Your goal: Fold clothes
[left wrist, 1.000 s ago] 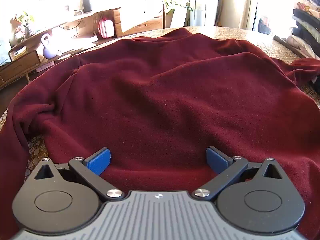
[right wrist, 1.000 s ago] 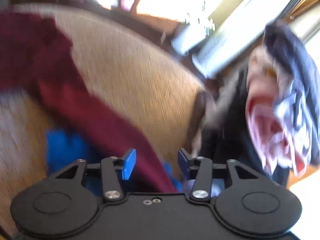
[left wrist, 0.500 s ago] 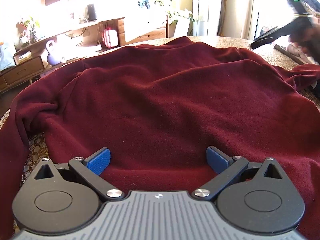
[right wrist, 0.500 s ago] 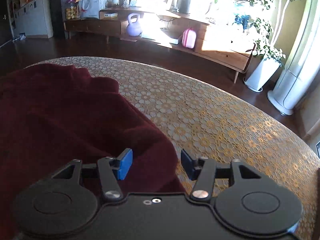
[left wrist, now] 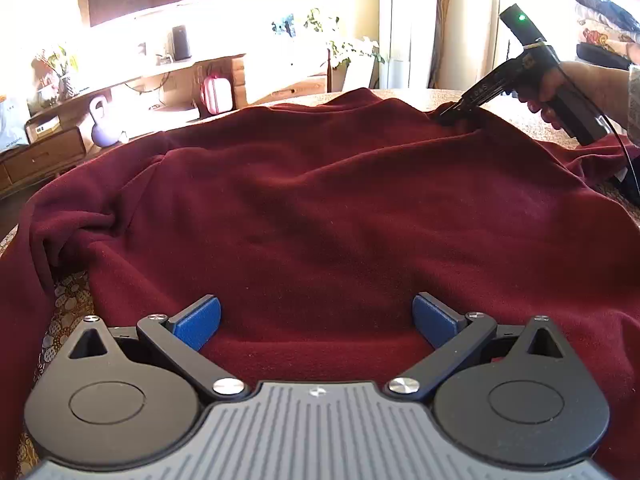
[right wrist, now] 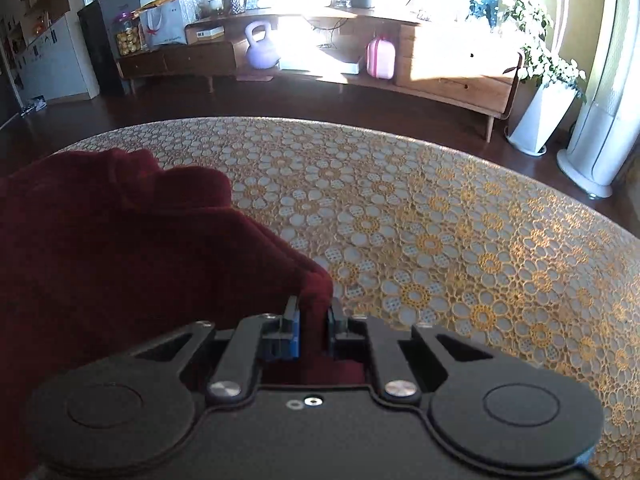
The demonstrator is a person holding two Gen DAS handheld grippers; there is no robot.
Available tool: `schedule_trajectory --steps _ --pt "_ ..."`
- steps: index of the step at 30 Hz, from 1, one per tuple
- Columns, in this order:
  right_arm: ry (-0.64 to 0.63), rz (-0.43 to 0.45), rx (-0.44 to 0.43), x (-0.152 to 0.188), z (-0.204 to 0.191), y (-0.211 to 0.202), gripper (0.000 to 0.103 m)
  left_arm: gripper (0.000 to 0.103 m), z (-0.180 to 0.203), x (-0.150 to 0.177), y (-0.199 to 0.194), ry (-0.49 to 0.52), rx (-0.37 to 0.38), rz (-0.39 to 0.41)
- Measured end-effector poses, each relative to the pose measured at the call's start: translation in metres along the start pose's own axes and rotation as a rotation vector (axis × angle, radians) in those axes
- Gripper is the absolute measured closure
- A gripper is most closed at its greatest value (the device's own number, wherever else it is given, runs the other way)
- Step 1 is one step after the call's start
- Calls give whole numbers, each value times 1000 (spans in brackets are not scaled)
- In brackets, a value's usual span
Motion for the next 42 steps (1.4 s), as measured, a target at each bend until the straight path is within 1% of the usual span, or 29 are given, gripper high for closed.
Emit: schedule_trajectory --steps 3,7,9,11,12,14,15,17,19,21,22,24,27,30,33,37,38,40,41,42 --pt "-42 17 60 -13 -4 10 0 0 -1 -1 2 2 -2 10" --pt "-58 45 125 -41 -1 28 0 0 -9 -13 14 10 -33 7" --pt "-63 63 163 -55 2 37 0 0 -15 -21 23 -2 -55 5" --pt "-62 69 170 -64 4 47 0 0 -22 -26 32 -43 -56 2" --pt "-58 58 166 -65 5 52 0 0 -23 -27 33 -56 -58 9" --pt "-74 16 162 -60 6 60 0 0 -21 -26 34 -50 -65 21" --pt "-91 14 154 -56 6 57 0 0 -21 -26 34 -52 -64 21" --pt "-96 7 132 -51 14 36 0 0 -22 -25 33 -56 -60 22" --pt "-107 9 130 -42 32 -2 0 0 -23 -25 32 -56 -58 23" --pt "-147 22 179 -26 58 -50 0 0 -24 -24 31 -58 -55 23" --pt "-151 13 211 -13 75 -75 0 0 -25 -24 30 -59 -54 23" --pt "-120 -26 277 18 116 -122 0 0 -25 -22 27 -59 -53 24" --pt "-14 -97 376 81 179 -182 0 0 -29 -24 30 -60 -52 23" --pt "117 -150 453 144 223 -224 0 0 -29 -24 30 -59 -51 22" --pt "251 -183 491 187 246 -243 0 0 -28 -24 29 -59 -52 21" --pt "452 -180 587 227 267 -254 0 0 -26 -26 30 -58 -56 21" --pt "504 -176 585 235 273 -254 0 0 -26 -26 30 -58 -57 21" --pt "589 -182 532 249 277 -247 0 0 -26 -26 30 -59 -57 21" --pt "603 -195 501 256 275 -241 0 0 -26 -26 30 -59 -58 21" --pt "591 -204 490 261 271 -237 0 0 -26 -26 30 -59 -58 22"
Point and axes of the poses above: each gripper's, at about its wrist camera, not at the fingertips, and y roughly the way its jaws point, z to its right, x to its underside, the point moved 5 cm from there along y, roughly the way its jaws point, and after that the axes turned 2 degrees about x, right-handed, at the moved point
